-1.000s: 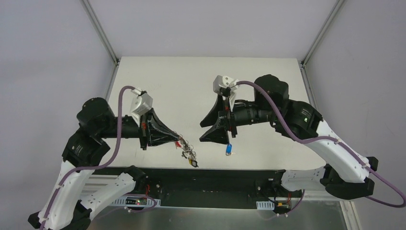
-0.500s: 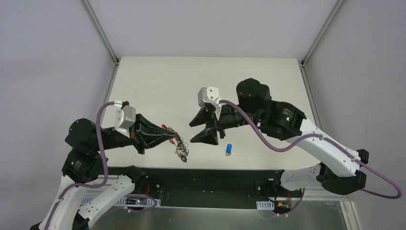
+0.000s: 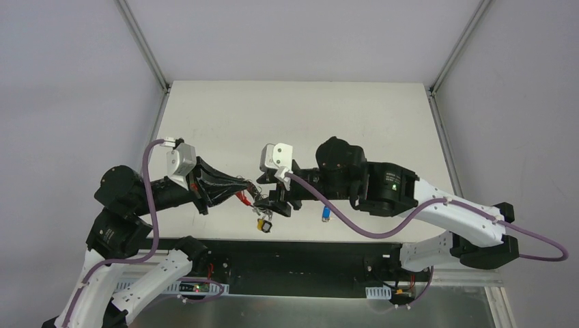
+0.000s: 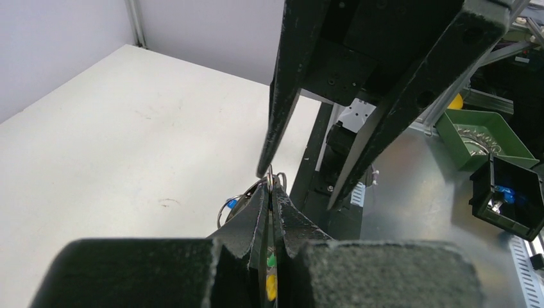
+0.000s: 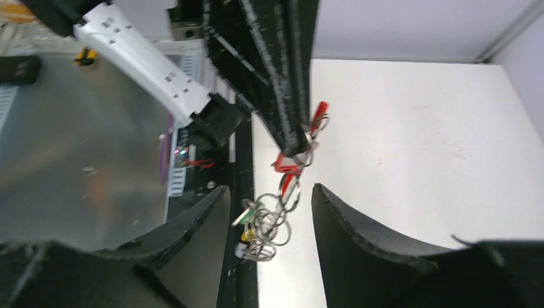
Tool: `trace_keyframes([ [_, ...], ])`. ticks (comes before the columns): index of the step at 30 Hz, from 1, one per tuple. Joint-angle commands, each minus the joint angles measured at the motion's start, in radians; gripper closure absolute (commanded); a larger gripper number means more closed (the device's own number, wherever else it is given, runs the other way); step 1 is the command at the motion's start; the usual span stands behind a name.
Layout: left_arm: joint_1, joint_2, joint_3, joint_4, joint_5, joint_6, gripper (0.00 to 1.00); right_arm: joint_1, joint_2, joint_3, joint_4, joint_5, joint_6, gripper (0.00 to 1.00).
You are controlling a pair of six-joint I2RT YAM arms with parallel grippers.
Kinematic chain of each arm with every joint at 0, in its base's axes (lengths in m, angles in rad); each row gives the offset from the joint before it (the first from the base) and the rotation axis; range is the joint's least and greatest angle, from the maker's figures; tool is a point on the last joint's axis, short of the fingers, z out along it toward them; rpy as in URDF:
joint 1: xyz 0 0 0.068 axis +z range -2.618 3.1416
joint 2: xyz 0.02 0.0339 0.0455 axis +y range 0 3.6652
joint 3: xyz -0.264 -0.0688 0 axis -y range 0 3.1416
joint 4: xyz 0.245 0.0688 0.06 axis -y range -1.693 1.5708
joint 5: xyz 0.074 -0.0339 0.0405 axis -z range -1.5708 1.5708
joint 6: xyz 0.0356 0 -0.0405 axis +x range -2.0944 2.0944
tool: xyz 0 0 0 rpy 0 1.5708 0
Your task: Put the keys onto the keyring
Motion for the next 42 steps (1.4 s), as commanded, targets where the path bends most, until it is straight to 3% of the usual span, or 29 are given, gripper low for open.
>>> trace_keyframes([
  [1,-0.008,-0.005,0.054,0.018,-0.021,0.007,1.00,0.037,-0.041,-0.082,0.176,0.267,0.004,0.47],
  [16,-0.008,-0.014,0.085,-0.031,-0.032,0.024,1.00,0.037,-0.041,-0.195,0.308,0.280,0.090,0.45],
  [25,-0.008,-0.016,0.096,-0.041,-0.032,0.033,1.00,0.037,-0.027,-0.224,0.353,0.266,0.116,0.69],
  [30,-0.008,-0.014,0.096,-0.044,-0.031,0.033,1.00,0.038,-0.039,-0.242,0.382,0.238,0.113,0.98],
  [42,-0.008,0.016,0.146,-0.128,-0.085,0.038,1.00,0.038,-0.098,-0.271,0.386,0.212,0.106,1.00],
])
